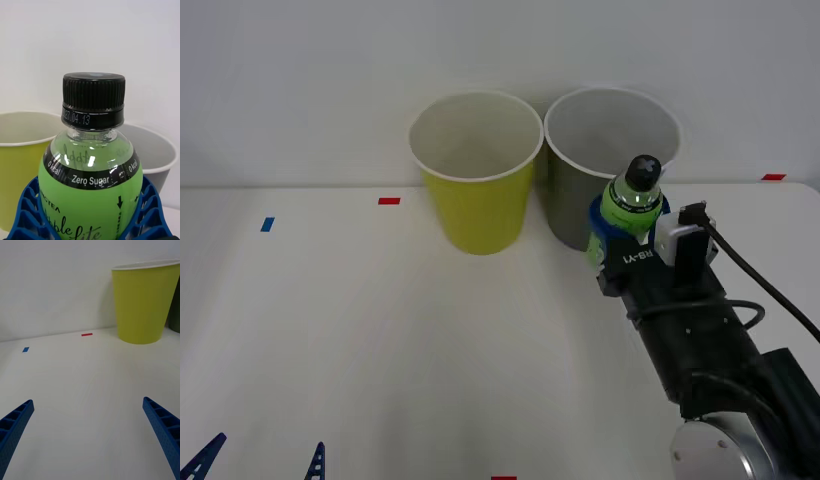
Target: Put cans in the gray bin and PET bottles in the light green bin.
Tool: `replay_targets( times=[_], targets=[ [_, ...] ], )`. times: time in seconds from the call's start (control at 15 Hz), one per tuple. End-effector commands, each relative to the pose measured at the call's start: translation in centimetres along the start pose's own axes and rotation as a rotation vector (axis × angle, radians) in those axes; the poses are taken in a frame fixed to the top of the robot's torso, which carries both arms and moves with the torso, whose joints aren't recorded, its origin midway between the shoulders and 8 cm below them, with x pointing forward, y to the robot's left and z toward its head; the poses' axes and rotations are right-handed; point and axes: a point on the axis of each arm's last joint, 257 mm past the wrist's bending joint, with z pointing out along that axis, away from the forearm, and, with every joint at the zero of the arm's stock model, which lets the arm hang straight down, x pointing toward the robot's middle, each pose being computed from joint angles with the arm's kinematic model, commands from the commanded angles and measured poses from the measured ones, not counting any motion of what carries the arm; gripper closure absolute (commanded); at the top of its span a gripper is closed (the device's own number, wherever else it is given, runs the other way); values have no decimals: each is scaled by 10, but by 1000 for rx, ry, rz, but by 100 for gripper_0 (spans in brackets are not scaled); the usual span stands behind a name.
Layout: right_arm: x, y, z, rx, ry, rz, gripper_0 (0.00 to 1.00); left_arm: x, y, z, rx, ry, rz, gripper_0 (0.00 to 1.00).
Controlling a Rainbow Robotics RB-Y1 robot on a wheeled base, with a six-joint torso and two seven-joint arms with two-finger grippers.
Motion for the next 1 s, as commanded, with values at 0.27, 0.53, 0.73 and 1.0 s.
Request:
replay_targets(
  times=[0.27, 0.53, 0.73, 1.0],
  targets=[
    [-49, 5, 11, -25, 97, 9, 100, 0, 0, 0, 0, 0, 0, 0],
    [-70, 12, 16, 6, 156, 115, 100, 0, 0, 0, 0, 0, 0, 0],
    [-90, 19, 26, -11, 175, 199, 100, 0, 0, 0, 0, 0, 0, 0],
    [-109, 21, 30, -5, 247, 240, 100, 0, 0, 0, 0, 0, 0, 0]
  ],
)
